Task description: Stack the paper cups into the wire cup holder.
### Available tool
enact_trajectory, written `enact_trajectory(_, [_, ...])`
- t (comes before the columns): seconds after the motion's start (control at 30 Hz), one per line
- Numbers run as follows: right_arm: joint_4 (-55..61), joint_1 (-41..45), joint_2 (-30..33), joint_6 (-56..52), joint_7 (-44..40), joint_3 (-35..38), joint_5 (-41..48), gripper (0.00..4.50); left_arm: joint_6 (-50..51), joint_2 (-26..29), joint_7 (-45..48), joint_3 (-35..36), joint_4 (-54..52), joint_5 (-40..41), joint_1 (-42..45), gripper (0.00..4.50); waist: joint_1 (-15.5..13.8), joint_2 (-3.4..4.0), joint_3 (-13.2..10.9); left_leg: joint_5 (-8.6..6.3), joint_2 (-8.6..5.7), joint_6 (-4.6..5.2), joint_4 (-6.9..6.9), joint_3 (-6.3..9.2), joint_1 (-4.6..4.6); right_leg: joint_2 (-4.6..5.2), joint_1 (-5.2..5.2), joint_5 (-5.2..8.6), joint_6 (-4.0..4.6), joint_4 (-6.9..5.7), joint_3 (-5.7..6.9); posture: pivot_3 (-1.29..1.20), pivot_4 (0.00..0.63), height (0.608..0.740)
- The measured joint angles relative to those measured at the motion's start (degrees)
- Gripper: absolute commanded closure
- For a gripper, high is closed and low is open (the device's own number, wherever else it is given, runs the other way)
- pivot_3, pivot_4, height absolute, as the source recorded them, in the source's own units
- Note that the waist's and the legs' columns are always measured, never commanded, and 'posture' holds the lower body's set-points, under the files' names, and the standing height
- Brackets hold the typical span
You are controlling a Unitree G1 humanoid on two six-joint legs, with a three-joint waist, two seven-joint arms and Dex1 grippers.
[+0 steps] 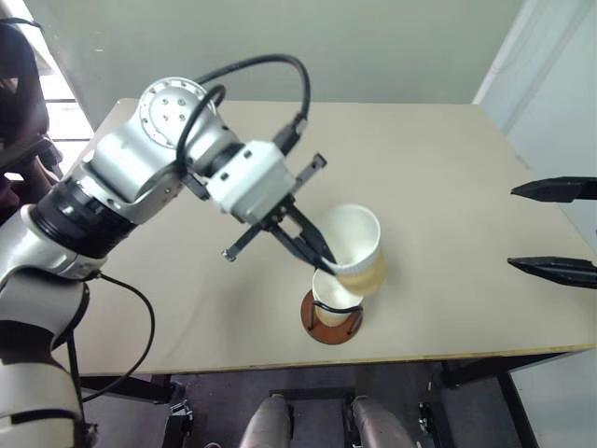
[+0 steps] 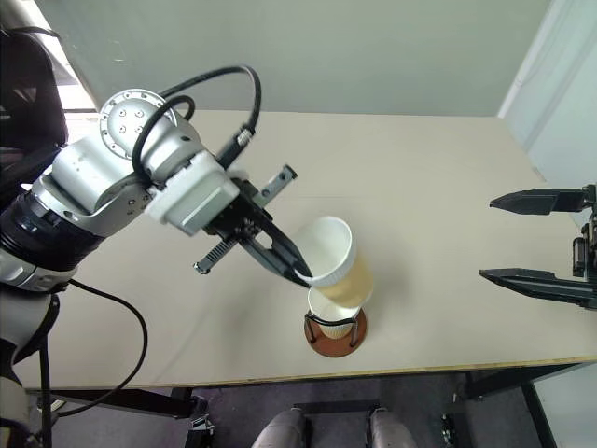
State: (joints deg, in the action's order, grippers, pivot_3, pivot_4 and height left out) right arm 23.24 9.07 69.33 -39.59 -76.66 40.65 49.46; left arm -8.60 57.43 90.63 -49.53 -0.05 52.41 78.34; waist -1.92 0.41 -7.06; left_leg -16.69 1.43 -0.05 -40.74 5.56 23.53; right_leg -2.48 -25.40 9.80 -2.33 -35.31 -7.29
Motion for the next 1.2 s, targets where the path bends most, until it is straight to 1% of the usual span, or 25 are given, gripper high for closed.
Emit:
enact_trajectory(0.17, [1.81, -2.20, -0.70, -0.91, 0.36, 2.29, 0.01, 0.04, -5.15, -0.01, 0.00, -6.36, 2.81, -2.36, 2.77, 4.47, 0.28, 0.02, -0.02, 0.00, -0.17, 0.00, 0.00, -0.07, -0.09, -0.01, 0.01, -0.16, -0.02, -0.08, -0.34, 0.00, 0.150, 0.740])
enact_trajectory(0.33, [2.39, -3.40, -0.85, -1.27, 0.99, 4.07, 0.03, 0.04, -7.94, -2.01, 0.00, -9.13, 6.82, -5.17, 4.18, 4.47, 0.42, 0.02, -0.02, 0.00, -0.27, 0.01, -0.02, -0.11, -0.10, 0.01, 0.01, -0.20, -0.03, -0.05, -0.48, 0.00, 0.150, 0.740])
enact_trajectory(0.57, [2.75, -3.59, -0.85, -1.32, 1.47, 4.09, 0.01, 0.04, -9.23, -2.31, 0.00, -10.50, 8.49, -5.51, 4.39, 4.47, 0.47, 0.06, -0.04, -0.02, -0.27, 0.04, 0.01, -0.11, -0.05, -0.01, -0.02, -0.12, -0.11, 0.10, -0.48, 0.00, 0.150, 0.740])
enact_trajectory(0.87, [2.41, -3.19, -0.85, -0.94, 1.82, 3.29, -0.17, 0.04, -9.95, -0.87, 0.00, -12.28, 7.80, -5.54, 4.38, 4.47, 0.43, 0.07, -0.05, -0.09, -0.26, 0.16, 0.01, -0.12, 0.04, 0.00, -0.04, -0.10, -0.14, 0.30, -0.49, 0.00, 0.150, 0.740])
enact_trajectory(1.07, [2.28, -2.68, -0.85, -0.83, 2.18, 2.90, -0.17, 0.04, -10.07, -1.86, 0.01, -12.24, 8.04, -7.50, 3.83, 4.47, 0.42, 0.07, -0.05, -0.11, -0.26, 0.19, 0.01, -0.12, 0.06, 0.01, -0.04, -0.10, -0.14, 0.31, -0.49, 0.00, 0.150, 0.740])
enact_trajectory(1.17, [2.28, -2.68, -0.85, -0.83, 2.18, 2.88, -0.15, 0.04, -9.68, -1.97, 0.01, -12.22, 7.95, -7.62, 3.68, 3.84, 0.43, 0.08, -0.05, -0.11, -0.26, 0.19, 0.02, -0.12, 0.06, 0.01, -0.05, -0.09, -0.14, 0.31, -0.49, 0.00, 0.150, 0.740])
enact_trajectory(1.2, [2.28, -2.69, -0.85, -0.83, 2.18, 2.88, -0.14, 0.04, -9.57, -1.97, 0.01, -12.21, 7.90, -7.62, 3.68, 3.53, 0.43, 0.08, -0.05, -0.11, -0.26, 0.19, 0.01, -0.12, 0.06, 0.01, -0.05, -0.09, -0.14, 0.30, -0.49, 0.00, 0.150, 0.740])
